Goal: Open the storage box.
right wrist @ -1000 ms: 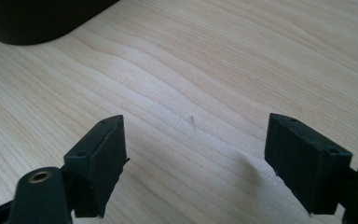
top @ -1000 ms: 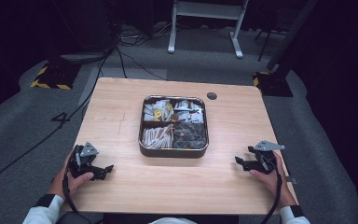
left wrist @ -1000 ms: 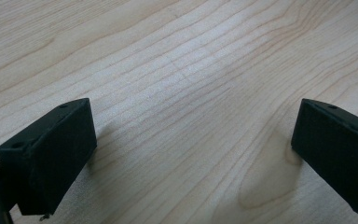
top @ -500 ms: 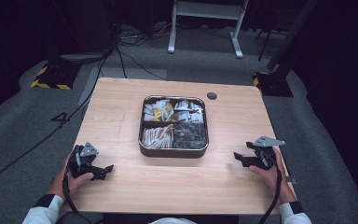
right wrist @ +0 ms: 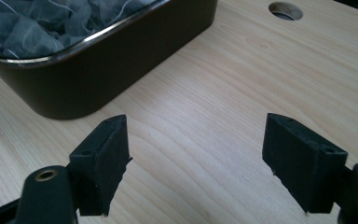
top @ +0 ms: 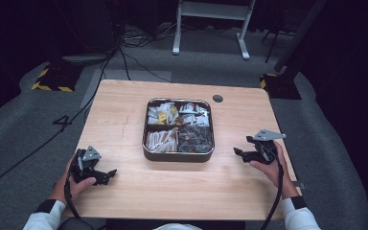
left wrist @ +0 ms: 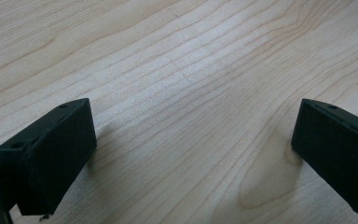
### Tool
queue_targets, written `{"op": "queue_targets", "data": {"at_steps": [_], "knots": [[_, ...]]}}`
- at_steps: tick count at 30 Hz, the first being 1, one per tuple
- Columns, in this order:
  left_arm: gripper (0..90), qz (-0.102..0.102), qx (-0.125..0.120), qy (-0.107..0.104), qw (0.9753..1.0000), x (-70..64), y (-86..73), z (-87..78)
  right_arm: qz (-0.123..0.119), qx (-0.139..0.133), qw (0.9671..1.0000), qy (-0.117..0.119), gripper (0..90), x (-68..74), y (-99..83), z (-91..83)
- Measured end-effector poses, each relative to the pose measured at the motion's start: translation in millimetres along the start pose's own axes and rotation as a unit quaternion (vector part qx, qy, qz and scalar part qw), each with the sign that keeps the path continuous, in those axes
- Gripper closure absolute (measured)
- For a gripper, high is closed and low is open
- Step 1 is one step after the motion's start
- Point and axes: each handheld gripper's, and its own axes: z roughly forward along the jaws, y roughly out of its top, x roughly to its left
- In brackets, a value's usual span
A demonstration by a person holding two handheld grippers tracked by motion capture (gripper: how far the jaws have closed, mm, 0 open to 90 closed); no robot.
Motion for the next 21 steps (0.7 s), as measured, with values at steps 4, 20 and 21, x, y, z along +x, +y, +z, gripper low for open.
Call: {"op": "queue_targets", "data": {"at_steps": [4, 20, 21], "knots": [[0.2, -0.001, 0.0, -0.001, 1.0, -0.2, 0.0, 0.0, -0.006, -0.004, 0.9999, 0.01, 23.8, 2.9, 13.6, 3.9], [0.2, -0.001, 0.0, -0.001, 1.0, -0.2, -0.1, 0.0, -0.023, -0.015, 0.9993, 0.024, 24.8, 12.3, 48.5, 17.3], [0.2, -0.001, 0.0, -0.001, 1.0, -0.2, -0.1, 0.0, -0.023, -0.015, 0.9993, 0.024, 24.8, 12.3, 48.5, 17.3]]}}
